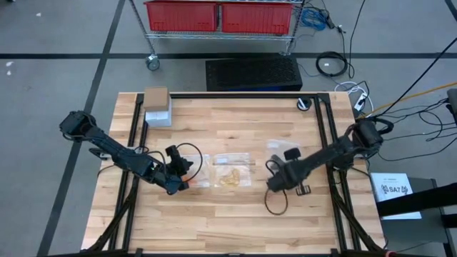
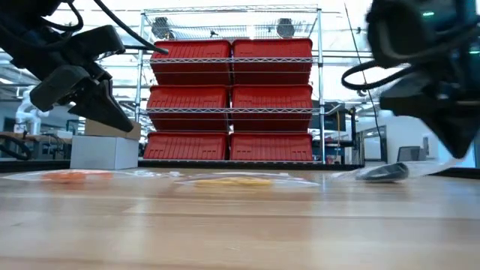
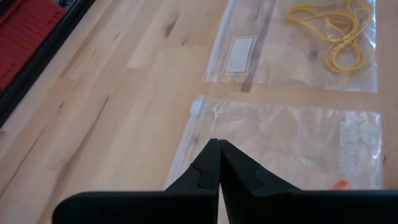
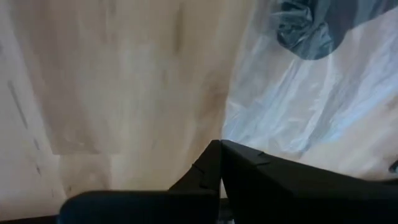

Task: Sort rubber bands
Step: Move the top ziplock bag to the right side of the center zip bag

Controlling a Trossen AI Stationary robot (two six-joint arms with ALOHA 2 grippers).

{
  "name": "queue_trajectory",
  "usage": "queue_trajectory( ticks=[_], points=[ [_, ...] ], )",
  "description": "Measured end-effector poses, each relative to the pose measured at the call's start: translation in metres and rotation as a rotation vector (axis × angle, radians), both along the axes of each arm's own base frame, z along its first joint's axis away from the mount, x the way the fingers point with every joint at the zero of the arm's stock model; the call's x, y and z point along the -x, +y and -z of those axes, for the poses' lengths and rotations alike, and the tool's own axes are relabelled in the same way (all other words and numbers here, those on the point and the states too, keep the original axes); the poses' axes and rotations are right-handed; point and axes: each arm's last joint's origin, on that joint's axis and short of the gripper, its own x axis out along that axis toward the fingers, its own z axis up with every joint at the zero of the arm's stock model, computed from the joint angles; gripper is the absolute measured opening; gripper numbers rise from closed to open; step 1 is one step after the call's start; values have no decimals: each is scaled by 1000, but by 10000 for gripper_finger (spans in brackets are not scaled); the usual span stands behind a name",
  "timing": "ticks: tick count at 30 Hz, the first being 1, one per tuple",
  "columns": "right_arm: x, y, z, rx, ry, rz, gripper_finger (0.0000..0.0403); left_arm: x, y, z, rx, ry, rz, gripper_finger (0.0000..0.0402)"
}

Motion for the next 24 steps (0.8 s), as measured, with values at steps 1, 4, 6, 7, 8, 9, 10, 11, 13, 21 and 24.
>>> queue_trajectory(
  ticks=[1,4,6,7,8,9,10,11,13,21,24],
  points=[
    [2,4,1,2,-2,15,0,0,0,0,2,-4,0,11],
    [4,14,-2,17,-36,141,1,-1,0,0,23,-19,-21,11],
    [3,21,-8,13,-61,255,7,-1,1,0,37,-27,-40,11],
    [1,24,-11,18,-79,311,13,-1,2,0,39,-28,-45,11],
    [0,27,-15,27,-99,365,20,-2,3,0,39,-29,-48,11],
    [-2,30,-20,35,-121,409,29,-2,3,0,39,-29,-51,11],
    [-5,32,-24,39,-145,450,38,-2,4,0,41,-28,-53,11],
    [-7,35,-29,43,-172,487,49,-2,4,0,49,-26,-52,11],
    [-12,38,-37,54,-230,540,72,-2,5,0,74,-26,-61,11],
    [-24,8,-27,273,-469,915,95,-4,10,1,108,-38,-118,11],
    [-20,-8,-6,325,-515,1010,39,-5,13,1,143,-45,-148,11]
  ],
)
